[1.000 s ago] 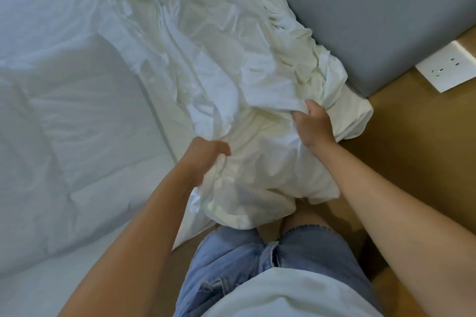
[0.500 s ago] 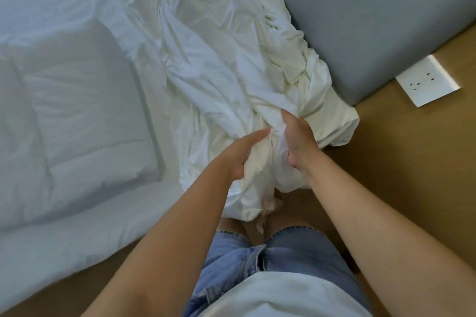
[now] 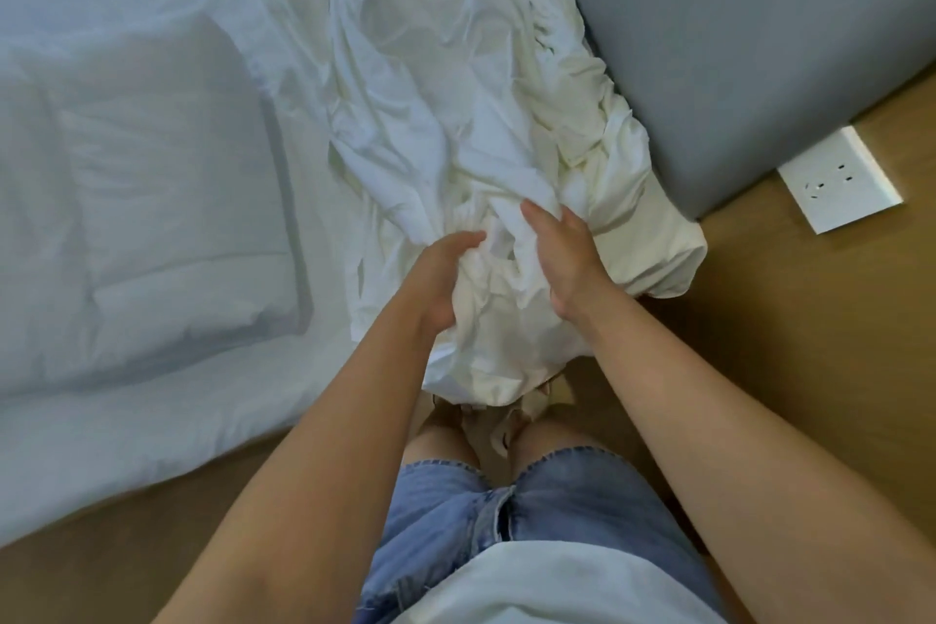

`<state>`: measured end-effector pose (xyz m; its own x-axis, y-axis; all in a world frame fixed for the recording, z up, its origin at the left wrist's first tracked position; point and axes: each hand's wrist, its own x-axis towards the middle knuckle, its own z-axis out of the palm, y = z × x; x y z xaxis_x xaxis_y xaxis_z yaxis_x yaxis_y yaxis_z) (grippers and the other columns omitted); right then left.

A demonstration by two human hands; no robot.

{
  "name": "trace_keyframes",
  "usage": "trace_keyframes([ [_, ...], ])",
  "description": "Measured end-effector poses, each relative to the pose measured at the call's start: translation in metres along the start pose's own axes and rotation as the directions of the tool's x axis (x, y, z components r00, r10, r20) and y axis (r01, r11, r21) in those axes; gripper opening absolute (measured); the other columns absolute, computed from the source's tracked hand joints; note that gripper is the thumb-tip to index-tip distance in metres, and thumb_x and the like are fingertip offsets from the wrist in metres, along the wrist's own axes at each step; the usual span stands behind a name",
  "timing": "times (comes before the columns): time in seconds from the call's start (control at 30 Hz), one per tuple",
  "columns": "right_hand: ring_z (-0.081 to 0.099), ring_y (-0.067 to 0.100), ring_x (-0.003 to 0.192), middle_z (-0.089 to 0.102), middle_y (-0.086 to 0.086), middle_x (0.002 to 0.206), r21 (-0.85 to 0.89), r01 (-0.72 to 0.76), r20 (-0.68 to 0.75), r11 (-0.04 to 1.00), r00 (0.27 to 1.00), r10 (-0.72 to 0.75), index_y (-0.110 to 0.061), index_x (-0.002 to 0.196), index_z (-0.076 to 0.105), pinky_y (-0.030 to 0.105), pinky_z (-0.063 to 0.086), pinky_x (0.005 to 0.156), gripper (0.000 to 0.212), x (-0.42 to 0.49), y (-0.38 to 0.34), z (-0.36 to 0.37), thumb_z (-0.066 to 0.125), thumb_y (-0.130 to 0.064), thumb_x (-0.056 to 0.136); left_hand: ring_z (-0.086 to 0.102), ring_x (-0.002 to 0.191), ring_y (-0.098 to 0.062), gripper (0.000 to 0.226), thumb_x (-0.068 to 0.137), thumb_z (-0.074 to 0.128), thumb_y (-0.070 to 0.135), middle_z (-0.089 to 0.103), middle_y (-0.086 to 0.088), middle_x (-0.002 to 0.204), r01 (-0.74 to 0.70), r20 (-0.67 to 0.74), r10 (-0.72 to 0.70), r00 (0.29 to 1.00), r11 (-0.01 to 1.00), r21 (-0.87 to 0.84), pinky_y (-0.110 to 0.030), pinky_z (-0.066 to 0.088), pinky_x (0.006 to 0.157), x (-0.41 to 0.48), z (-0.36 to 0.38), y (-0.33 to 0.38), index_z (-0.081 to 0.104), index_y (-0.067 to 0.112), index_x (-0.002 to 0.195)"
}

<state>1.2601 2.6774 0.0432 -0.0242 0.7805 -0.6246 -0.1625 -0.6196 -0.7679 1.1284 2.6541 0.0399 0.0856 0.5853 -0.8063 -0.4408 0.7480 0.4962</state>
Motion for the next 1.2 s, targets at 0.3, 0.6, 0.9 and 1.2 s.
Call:
trace_keyframes([
  [0.3, 0.054, 0.02, 0.096, 0.055, -0.005, 0.091, -0.292, 0.059, -0.22, 0.955, 0.967, -0.127, -0.014, 0.103, 0.051, 0.028, 0.043, 0.079, 0.022, 0.016, 0.011, -0.032, 0.049, -0.035, 0.094, 0.068, 0.078, -0.027, 0.052, 0.047, 0.082, 0.012, 0.068, -0.012, 0.089, 0.047, 0.059, -0.046, 0.997, 0.999, -0.012, -0.035, 0.055, 0.072, -0.039, -0.053, 0.013, 0.067, 0.003, 0.097],
  [0.6, 0.05, 0.014, 0.078, 0.051, -0.004, 0.085, -0.527, 0.07, -0.128, 0.847, 0.979, -0.161, -0.017, 0.091, 0.047, 0.027, 0.04, 0.064, 0.023, 0.009, 0.031, 0.007, 0.054, -0.039, 0.09, 0.065, 0.085, -0.027, 0.048, 0.056, 0.073, 0.009, 0.067, -0.009, 0.095, -0.053, -0.192, 0.109, 0.975, 0.96, 0.276, -0.04, 0.052, 0.078, -0.094, -0.116, 0.031, 0.063, 0.007, 0.103],
  [0.9, 0.057, 0.015, 0.089, 0.062, -0.003, 0.104, -0.382, 0.02, 0.093, 0.924, 0.996, 0.017, -0.017, 0.111, 0.056, 0.025, 0.047, 0.072, 0.023, -0.03, 0.049, 0.097, 0.062, -0.025, 0.09, 0.069, 0.064, -0.016, 0.019, 0.068, 0.069, 0.001, 0.072, 0.0, 0.072, -0.324, 0.094, 0.312, 0.945, 0.868, 0.376, -0.023, 0.053, 0.053, -0.117, -0.159, 0.084, 0.073, 0.017, 0.078],
  [1.2, 0.04, 0.031, 0.114, 0.043, 0.012, 0.122, -0.911, 0.176, 0.066, 0.373, 0.955, -0.291, -0.008, 0.125, 0.044, 0.037, 0.036, 0.089, 0.041, -0.061, 0.063, 0.146, 0.053, -0.03, 0.092, 0.069, 0.078, -0.027, 0.021, 0.081, 0.063, 0.004, 0.071, -0.013, 0.09, -0.013, 0.034, 0.003, 0.999, 0.957, 0.291, -0.038, 0.057, 0.072, -0.095, -0.21, 0.064, 0.065, 0.007, 0.102],
])
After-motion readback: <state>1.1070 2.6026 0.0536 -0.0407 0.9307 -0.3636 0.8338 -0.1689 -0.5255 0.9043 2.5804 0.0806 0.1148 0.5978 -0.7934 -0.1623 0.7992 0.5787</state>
